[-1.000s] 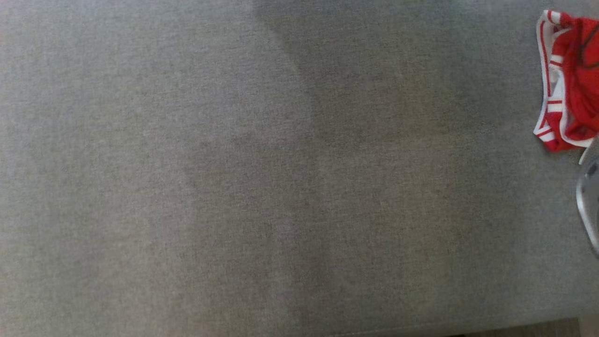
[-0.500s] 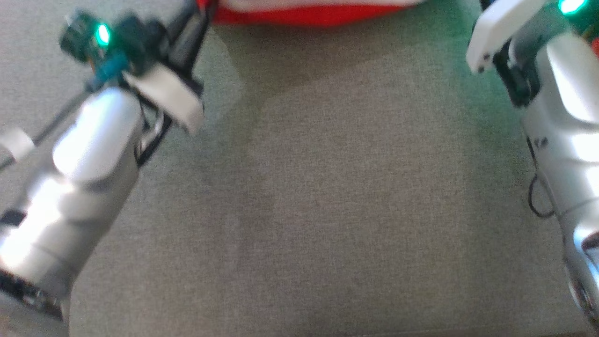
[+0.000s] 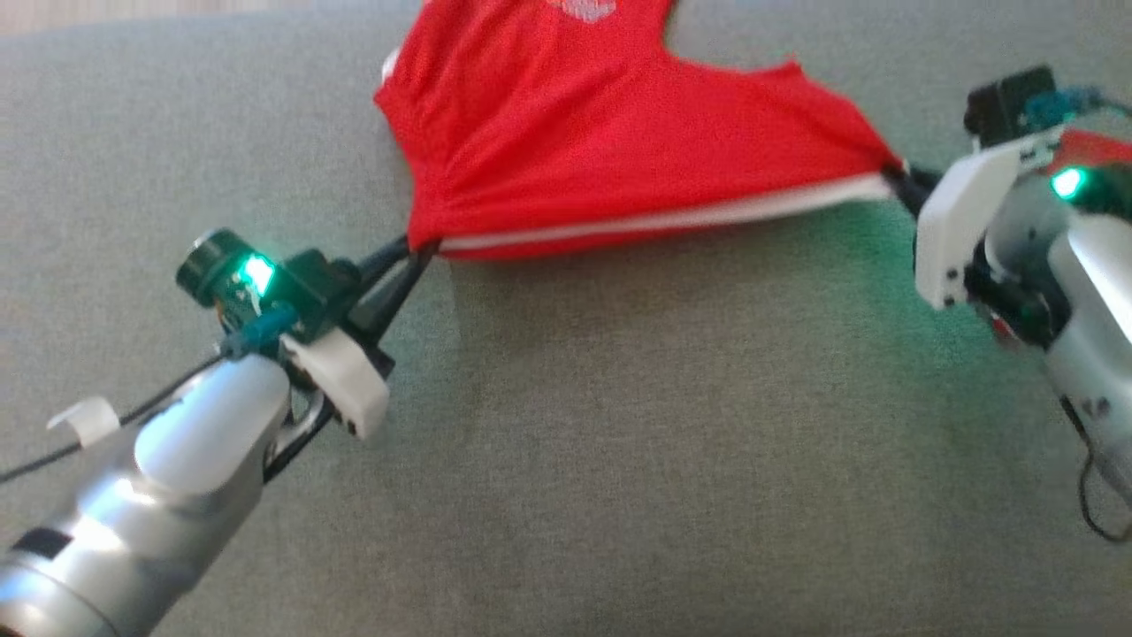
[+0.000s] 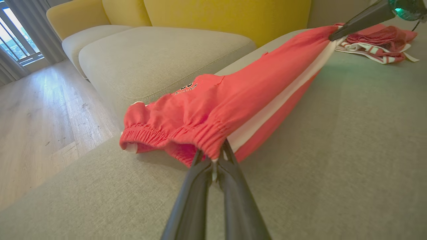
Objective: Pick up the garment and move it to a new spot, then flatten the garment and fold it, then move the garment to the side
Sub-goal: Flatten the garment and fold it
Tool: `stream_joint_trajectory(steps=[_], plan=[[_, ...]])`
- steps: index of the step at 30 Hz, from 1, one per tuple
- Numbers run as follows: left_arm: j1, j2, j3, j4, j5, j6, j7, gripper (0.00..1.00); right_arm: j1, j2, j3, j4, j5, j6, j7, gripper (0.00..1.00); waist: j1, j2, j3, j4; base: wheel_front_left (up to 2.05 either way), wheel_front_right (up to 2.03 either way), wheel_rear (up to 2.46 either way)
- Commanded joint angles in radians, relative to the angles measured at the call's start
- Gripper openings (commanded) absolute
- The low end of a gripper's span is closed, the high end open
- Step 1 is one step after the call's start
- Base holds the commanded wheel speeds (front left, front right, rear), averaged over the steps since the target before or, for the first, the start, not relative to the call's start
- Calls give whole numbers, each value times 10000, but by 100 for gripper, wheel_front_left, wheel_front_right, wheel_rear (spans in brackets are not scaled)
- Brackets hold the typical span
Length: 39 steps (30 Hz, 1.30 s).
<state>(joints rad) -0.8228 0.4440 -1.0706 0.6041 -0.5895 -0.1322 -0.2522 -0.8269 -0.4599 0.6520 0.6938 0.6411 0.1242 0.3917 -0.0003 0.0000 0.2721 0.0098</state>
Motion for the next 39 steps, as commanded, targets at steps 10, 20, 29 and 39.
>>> stream_joint_trajectory(steps=[10, 20, 29, 39], plan=[[1549, 1066, -140, -1524, -246, 403, 304, 0, 2377, -1825, 546, -2408, 1720, 65, 1722, 0, 3, 0, -1583, -325, 0, 0, 0], [3543, 1852, -561, -4701, -1033, 1182, 1339, 0, 4821, -3205, -54, -4657, 2677, 65, 3305, 0, 3, 0, -2467, -375, 0, 0, 0], [3658, 2425, -486, -6617, -1038, 1938, 2116, 0, 6142, -3306, -1901, -6356, 2088, 65, 3963, 0, 3, 0, -2465, -116, 0, 0, 0], [2204, 2141, 97, -5966, -960, 1857, 2398, 0, 4161, -2064, -3032, -6529, 362, 65, 3979, 0, 3, 0, -966, 545, 0, 0, 0]])
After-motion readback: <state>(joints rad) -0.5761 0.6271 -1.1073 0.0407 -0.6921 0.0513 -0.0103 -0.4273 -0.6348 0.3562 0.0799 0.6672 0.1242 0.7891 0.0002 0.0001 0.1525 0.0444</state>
